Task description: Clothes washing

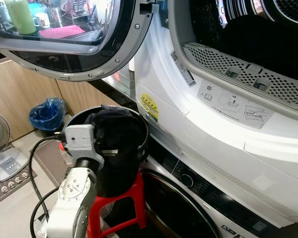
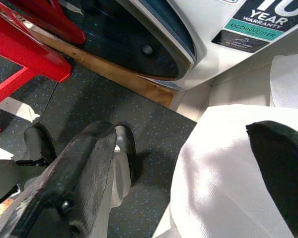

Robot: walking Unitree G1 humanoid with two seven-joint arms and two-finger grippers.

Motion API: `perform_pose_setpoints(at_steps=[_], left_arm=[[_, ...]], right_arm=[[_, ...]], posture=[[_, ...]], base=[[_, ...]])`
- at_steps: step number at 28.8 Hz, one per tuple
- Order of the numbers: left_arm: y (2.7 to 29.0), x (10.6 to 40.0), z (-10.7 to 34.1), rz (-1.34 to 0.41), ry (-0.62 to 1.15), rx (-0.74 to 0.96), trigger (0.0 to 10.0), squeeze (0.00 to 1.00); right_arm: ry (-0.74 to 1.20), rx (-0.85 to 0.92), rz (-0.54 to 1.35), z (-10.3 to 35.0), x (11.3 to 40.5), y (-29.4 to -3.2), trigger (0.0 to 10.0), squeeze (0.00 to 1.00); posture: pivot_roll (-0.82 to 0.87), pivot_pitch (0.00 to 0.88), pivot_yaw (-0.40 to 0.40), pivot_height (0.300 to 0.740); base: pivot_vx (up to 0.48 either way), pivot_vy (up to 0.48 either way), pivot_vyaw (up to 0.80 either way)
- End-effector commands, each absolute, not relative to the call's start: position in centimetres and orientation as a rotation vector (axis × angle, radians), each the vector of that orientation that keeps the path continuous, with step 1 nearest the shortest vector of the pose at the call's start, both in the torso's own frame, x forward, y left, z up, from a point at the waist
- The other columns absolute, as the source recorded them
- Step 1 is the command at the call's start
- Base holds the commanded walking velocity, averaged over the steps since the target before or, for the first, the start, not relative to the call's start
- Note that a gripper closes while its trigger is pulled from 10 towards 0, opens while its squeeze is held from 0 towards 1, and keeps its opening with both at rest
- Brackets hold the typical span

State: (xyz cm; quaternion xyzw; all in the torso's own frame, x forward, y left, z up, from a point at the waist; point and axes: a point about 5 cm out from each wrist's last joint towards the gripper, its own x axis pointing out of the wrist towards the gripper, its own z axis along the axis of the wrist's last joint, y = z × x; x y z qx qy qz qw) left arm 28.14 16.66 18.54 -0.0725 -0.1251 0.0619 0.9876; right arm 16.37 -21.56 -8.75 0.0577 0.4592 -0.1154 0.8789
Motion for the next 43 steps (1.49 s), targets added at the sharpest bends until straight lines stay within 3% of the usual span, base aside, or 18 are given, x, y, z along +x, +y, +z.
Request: perform_pose_setpoints(at_steps=[1,5,6,7,8,9,10,11,17,23,30,34,40,43], left_arm=[[17.4,27.8,19.5,0.203,-0.304,-0.157,0.0,0.0],[18.4,28.0,19.0,0.269,-0.251,-0.249,0.0,0.0],[18.9,28.1,18.8,0.301,-0.227,-0.295,0.7,0.0],[18.9,28.1,18.8,0.301,-0.227,-0.295,0.7,0.0],[19.5,28.4,18.5,0.315,-0.191,-0.348,2.8,0.0],[19.8,28.7,18.0,0.301,-0.136,-0.398,4.7,1.0],[20.3,28.8,17.8,0.31,-0.112,-0.408,6.7,1.0],[20.7,28.8,17.7,0.325,-0.111,-0.415,10.0,1.0],[24.5,28.6,18.1,0.448,-0.112,-0.464,10.0,1.0],[25.9,27.7,19.0,0.488,-0.153,-0.519,10.0,1.0],[25.9,27.5,17.8,0.451,-0.058,-0.534,10.0,1.0],[25.7,27.8,17.4,0.414,-0.002,-0.432,10.0,1.0],[26.0,27.9,16.4,0.451,0.051,-0.554,10.0,1.0],[25.1,28.2,16.5,0.37,0.084,-0.512,10.0,1.0]], right_arm=[[0.974,0.122,-0.254,-9.0,15.7,-21.7,10.0,0.0],[0.971,0.121,-0.253,-9.0,15.9,-21.7,10.0,0.0],[0.97,0.121,-0.254,-8.9,15.9,-21.7,10.0,0.0],[0.97,0.121,-0.254,-8.9,15.9,-21.7,10.0,0.0],[0.973,0.118,-0.253,-9.0,15.9,-21.7,10.0,0.0],[0.975,0.116,-0.252,-9.0,15.9,-21.7,10.0,0.0],[0.976,0.116,-0.25,-9.0,15.8,-21.6,10.0,0.0],[0.977,0.115,-0.249,-9.0,15.8,-21.6,10.0,0.0],[0.98,0.117,-0.246,-9.1,15.7,-21.5,10.0,0.0],[0.978,0.117,-0.247,-9.0,15.7,-21.6,10.0,0.0],[0.974,0.112,-0.243,-9.0,15.9,-21.6,10.0,0.0],[0.97,0.106,-0.243,-8.9,16.0,-21.7,10.0,0.0],[0.965,0.097,-0.24,-8.8,16.1,-21.6,10.0,0.0],[0.96,0.081,-0.232,-8.8,16.2,-21.6,10.0,0.0]], posture=[[0.04,0.119,-0.032,0.74],[0.04,0.116,-0.03,0.74],[0.04,0.116,-0.03,0.74],[0.04,0.116,-0.03,0.74],[0.04,0.115,-0.031,0.74],[0.04,0.117,-0.029,0.74],[0.04,0.117,-0.029,0.74],[0.04,0.117,-0.029,0.74],[0.04,0.119,-0.028,0.74],[0.05,0.122,-0.028,0.74],[0.05,0.121,-0.031,0.74],[0.05,0.12,-0.031,0.74],[0.05,0.118,-0.031,0.74],[0.05,0.116,-0.032,0.74]], base=[[0.0,0.0,0.0],[0.0,0.0,0.0],[0.0,0.0,0.0],[0.0,0.0,0.0],[0.0,0.0,0.0],[0.0,0.0,0.0],[0.0,0.0,0.0],[0.0,0.0,0.0],[0.0,0.0,0.0],[0.0,0.0,0.0],[0.0,0.0,0.0],[0.0,0.0,0.0],[0.0,0.0,0.0],[0.0,0.0,0.0]])
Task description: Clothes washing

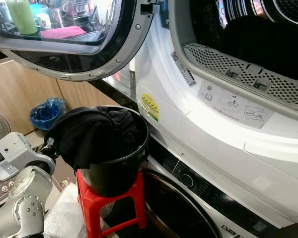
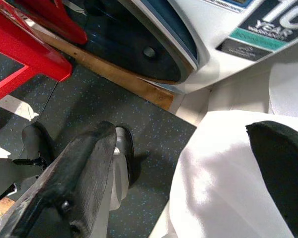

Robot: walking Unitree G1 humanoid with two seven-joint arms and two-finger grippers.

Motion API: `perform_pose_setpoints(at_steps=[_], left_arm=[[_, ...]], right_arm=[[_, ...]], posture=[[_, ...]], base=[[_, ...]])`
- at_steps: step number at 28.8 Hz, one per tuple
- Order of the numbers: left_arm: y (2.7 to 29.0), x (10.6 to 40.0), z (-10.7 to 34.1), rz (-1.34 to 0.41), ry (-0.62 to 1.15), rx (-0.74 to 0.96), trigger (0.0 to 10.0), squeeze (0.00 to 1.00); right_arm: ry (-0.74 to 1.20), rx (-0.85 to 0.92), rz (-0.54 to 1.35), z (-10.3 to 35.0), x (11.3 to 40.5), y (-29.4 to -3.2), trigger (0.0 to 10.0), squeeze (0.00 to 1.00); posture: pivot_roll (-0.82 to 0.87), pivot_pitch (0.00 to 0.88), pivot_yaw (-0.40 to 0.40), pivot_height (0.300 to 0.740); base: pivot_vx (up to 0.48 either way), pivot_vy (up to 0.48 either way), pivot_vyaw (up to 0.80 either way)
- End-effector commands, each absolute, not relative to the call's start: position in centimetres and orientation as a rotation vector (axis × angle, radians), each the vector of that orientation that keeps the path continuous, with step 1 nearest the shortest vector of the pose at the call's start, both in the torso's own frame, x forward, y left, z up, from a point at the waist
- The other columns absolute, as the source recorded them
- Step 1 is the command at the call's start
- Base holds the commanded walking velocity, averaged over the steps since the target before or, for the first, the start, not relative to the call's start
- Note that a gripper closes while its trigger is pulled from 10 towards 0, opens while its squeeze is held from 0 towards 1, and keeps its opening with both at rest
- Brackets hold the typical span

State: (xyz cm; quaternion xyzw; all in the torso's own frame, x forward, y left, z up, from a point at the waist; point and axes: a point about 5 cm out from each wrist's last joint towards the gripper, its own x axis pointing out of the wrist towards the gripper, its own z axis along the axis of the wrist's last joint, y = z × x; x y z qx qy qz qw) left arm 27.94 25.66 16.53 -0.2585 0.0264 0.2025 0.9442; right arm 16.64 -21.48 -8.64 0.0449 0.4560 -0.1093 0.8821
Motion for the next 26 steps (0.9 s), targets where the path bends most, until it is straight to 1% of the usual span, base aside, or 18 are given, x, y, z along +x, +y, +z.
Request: perform_pose_setpoints(at_steps=[1,3,5,8,9,16,22,26], left_arm=[[25.0,28.2,16.4,0.362,0.087,-0.504,10.0,1.0],[24.8,28.2,16.3,0.348,0.087,-0.49,10.0,1.0],[24.1,28.5,16.7,0.27,0.059,-0.468,10.0,1.0],[22.6,28.6,17.8,0.118,-0.007,-0.509,10.0,1.0],[21.9,28.5,18.0,0.042,-0.019,-0.523,10.0,1.0],[21.4,27.9,16.2,0.002,0.049,-0.525,10.0,1.0],[21.2,27.7,15.8,-0.021,0.07,-0.534,10.0,1.0],[21.5,27.7,15.1,0.023,0.109,-0.524,10.0,1.0]], right_arm=[[0.959,0.08,-0.232,-8.8,16.2,-21.6,10.0,0.0],[0.957,0.069,-0.228,-8.8,16.3,-21.6,10.0,0.0],[0.951,0.062,-0.228,-8.7,16.4,-21.6,10.0,0.0],[0.946,0.057,-0.227,-8.6,16.5,-21.6,10.0,0.0],[0.944,0.055,-0.226,-8.6,16.5,-21.6,10.0,0.0],[0.941,0.053,-0.221,-8.6,16.6,-21.6,10.0,0.0],[0.945,0.051,-0.215,-8.6,16.6,-21.5,10.0,0.0],[0.945,0.048,-0.211,-8.6,16.6,-21.5,10.0,0.0]], posture=[[0.05,0.116,-0.03,0.74],[0.05,0.115,-0.032,0.74],[0.05,0.116,-0.031,0.74],[0.05,0.116,-0.032,0.74],[0.05,0.118,-0.032,0.74],[0.05,0.118,-0.033,0.74],[0.05,0.118,-0.033,0.74],[0.05,0.119,-0.034,0.74]], base=[[0.0,0.0,0.0],[0.0,0.0,0.0],[0.0,0.0,0.0],[0.0,0.0,0.0],[0.0,0.0,0.0],[0.0,0.0,0.0],[0.0,0.0,0.0],[0.0,0.0,0.0]])
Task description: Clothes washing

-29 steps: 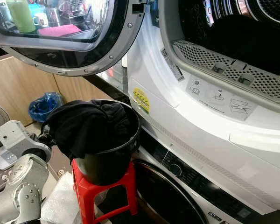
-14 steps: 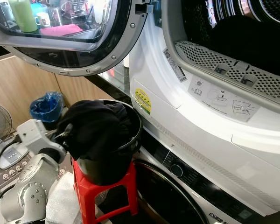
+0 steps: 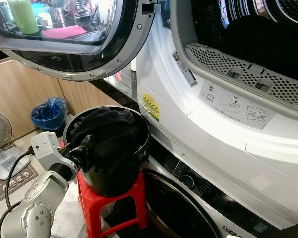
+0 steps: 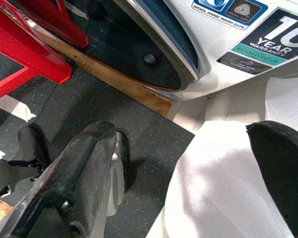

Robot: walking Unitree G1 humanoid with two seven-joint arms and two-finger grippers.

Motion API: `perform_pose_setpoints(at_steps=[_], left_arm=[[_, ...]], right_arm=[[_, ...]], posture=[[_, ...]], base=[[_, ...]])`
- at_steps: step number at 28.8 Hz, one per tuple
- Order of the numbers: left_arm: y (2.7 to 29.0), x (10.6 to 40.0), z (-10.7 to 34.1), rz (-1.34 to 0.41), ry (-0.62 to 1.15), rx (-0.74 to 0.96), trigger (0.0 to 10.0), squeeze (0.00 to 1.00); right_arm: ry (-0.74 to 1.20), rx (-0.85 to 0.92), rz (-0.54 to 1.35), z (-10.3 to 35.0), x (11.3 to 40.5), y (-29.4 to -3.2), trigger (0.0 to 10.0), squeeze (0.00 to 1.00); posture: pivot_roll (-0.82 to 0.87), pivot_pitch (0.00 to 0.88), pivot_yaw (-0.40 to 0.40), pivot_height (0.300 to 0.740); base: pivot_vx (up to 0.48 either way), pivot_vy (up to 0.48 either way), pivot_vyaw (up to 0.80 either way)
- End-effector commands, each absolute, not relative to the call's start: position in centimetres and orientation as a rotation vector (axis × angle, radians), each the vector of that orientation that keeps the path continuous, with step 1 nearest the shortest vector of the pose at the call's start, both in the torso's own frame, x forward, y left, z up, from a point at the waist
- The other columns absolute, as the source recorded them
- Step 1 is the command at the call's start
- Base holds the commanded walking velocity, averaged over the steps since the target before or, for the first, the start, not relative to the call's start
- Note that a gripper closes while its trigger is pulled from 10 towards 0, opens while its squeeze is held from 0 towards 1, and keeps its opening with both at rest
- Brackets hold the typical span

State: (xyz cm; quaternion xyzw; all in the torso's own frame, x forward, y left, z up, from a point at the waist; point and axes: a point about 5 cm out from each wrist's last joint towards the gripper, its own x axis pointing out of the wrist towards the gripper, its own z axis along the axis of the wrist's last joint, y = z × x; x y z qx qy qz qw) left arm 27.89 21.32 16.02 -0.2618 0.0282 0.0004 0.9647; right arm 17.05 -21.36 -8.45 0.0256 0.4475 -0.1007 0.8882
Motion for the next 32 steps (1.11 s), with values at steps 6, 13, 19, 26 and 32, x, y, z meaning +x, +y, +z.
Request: perform_pose_setpoints(at_steps=[6,13,19,26,32], left_arm=[[22.4,28.2,14.8,0.108,0.117,-0.609,10.0,1.0],[23.6,29.1,15.1,0.21,0.113,-0.638,10.0,1.0],[24.8,30.3,16.5,0.29,0.061,-0.699,10.0,1.0],[25.1,31.1,18.1,0.281,0.033,-0.749,10.0,0.0],[26.0,31.0,16.9,0.369,0.124,-0.718,10.0,0.0]], right_arm=[[0.946,0.045,-0.205,-8.6,16.6,-21.4,10.0,0.0],[0.947,0.044,-0.208,-8.7,16.6,-21.4,10.0,0.0],[0.947,0.045,-0.212,-8.7,16.6,-21.4,10.0,0.0],[0.948,0.049,-0.213,-8.7,16.5,-21.4,10.0,0.0],[0.955,0.037,-0.209,-8.7,16.5,-21.4,10.0,0.0]], posture=[[0.06,0.122,-0.035,0.74],[0.05,0.12,-0.034,0.74],[0.05,0.12,-0.034,0.74],[0.05,0.118,-0.033,0.74],[0.04,0.117,-0.033,0.74]], base=[[0.0,0.0,0.0],[0.0,0.0,0.0],[0.0,0.0,0.0],[0.0,0.0,0.0],[0.0,0.0,0.0]])
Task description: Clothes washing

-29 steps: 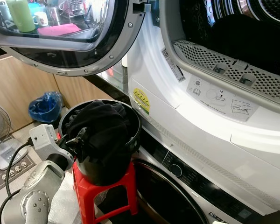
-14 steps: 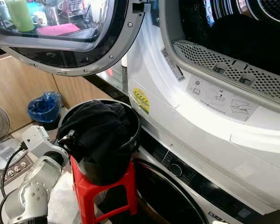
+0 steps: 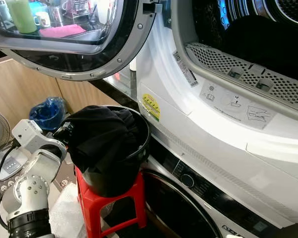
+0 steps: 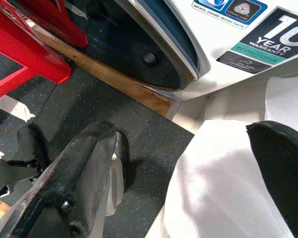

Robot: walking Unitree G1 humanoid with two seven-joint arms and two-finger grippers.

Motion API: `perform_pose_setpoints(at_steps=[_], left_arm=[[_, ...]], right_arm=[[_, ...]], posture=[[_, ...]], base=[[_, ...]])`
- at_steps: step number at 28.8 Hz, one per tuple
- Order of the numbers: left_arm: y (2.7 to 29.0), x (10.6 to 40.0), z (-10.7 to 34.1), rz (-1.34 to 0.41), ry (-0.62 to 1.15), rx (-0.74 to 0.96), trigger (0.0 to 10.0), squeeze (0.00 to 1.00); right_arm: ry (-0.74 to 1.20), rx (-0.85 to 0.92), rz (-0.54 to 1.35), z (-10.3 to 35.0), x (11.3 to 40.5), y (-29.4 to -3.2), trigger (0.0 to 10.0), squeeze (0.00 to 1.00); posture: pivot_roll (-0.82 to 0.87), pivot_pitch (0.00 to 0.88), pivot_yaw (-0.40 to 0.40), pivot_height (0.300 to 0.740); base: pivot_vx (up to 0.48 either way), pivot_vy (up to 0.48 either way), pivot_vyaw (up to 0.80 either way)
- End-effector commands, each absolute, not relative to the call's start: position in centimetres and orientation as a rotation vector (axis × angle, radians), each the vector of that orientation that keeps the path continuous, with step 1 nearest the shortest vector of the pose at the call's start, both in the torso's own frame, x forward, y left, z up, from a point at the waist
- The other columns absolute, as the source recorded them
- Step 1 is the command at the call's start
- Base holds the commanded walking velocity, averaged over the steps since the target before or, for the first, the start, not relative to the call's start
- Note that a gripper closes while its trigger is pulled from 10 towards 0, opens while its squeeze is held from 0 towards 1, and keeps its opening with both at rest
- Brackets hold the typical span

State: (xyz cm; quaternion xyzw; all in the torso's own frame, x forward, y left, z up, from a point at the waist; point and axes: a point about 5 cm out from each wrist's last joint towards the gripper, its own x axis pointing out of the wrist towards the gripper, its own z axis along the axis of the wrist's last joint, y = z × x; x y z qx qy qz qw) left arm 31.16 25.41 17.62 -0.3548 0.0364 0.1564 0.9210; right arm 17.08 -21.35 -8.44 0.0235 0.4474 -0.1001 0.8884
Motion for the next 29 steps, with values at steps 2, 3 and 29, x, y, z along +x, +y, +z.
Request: perform_pose_setpoints(at_steps=[2,3,29], left_arm=[[26.2,30.9,16.5,0.394,0.149,-0.721,10.0,0.0],[26.4,30.8,16.1,0.419,0.168,-0.725,10.0,0.0],[26.4,32.7,18.3,0.391,0.143,-0.662,10.0,0.0]], right_arm=[[0.953,0.039,-0.211,-8.7,16.5,-21.5,10.0,0.0],[0.951,0.04,-0.211,-8.7,16.5,-21.5,10.0,0.0],[0.952,0.036,-0.209,-8.7,16.5,-21.5,10.0,0.0]], posture=[[0.04,0.117,-0.033,0.74],[0.04,0.118,-0.034,0.74],[0.04,0.118,-0.038,0.74]], base=[[0.0,0.0,0.0],[0.0,0.0,0.0],[0.0,0.0,0.0]])
